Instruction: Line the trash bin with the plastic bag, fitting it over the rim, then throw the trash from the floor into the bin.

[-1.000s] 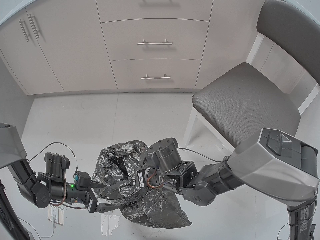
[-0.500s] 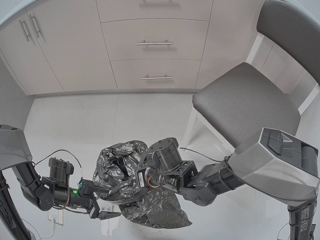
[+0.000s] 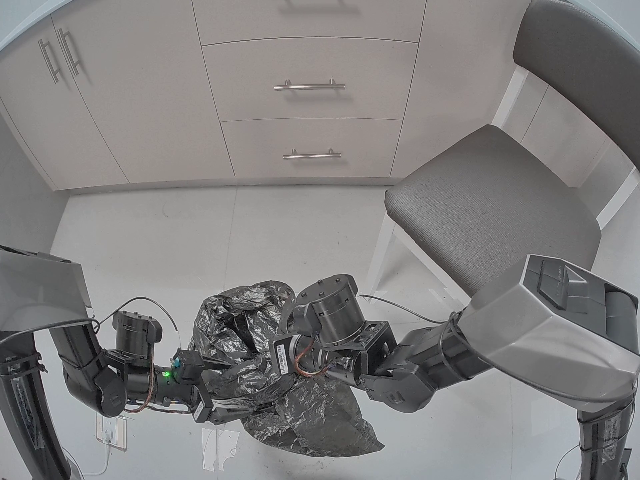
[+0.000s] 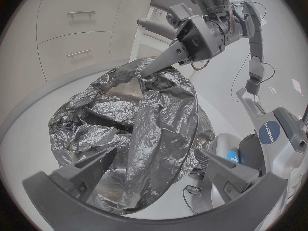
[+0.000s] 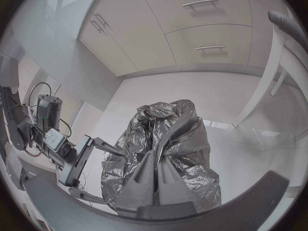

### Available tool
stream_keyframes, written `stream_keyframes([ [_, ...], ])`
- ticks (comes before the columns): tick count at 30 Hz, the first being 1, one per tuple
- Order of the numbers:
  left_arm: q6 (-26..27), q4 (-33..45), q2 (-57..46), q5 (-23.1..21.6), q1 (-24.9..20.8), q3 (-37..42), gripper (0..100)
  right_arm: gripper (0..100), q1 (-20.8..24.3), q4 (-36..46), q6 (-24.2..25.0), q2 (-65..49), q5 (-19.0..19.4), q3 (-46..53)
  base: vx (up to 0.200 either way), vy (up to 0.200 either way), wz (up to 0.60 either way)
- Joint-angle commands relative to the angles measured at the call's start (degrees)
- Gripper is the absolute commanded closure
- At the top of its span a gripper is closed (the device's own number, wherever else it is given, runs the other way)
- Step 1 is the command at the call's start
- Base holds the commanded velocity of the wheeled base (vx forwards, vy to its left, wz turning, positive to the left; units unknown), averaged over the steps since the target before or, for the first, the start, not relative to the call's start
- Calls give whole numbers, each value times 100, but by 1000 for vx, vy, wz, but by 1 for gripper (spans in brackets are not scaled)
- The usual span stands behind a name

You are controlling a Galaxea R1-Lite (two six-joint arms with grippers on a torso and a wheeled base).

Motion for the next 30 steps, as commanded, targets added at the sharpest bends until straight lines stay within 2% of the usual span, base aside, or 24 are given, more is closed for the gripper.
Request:
stream_keyframes([
  [1, -43, -35, 257, -2, -30, -105, 0, 100, 0, -1, 8, -73, 0, 59, 0, 0, 0],
  [8, -350, -35, 231, 24, -74, -140, 0, 100, 0, -1, 8, -90, 0, 67, 0, 0, 0],
  [14, -394, -44, 257, 24, -109, -157, 0, 100, 0, -1, 8, -99, -9, 67, 0, 0, 0],
  [15, -403, -35, 239, 24, -127, -149, 100, 100, 0, -1, 8, -99, -9, 67, 0, 0, 0],
  [24, -456, -44, 257, 15, -171, -166, 100, 100, 0, -1, -1, -81, -9, 67, 0, 0, 0],
  [26, -728, -44, 231, 6, -171, -184, 100, 100, 0, -1, -1, -81, -9, 67, 0, 0, 0],
  [28, -1238, -53, 222, -38, -162, -245, 100, 100, 9, 7, -19, -73, -35, 67, 0, 0, 0],
  [30, -1642, -141, 239, -64, -135, -289, 100, 100, 36, 25, -36, -55, -202, 50, 0, 0, 0],
])
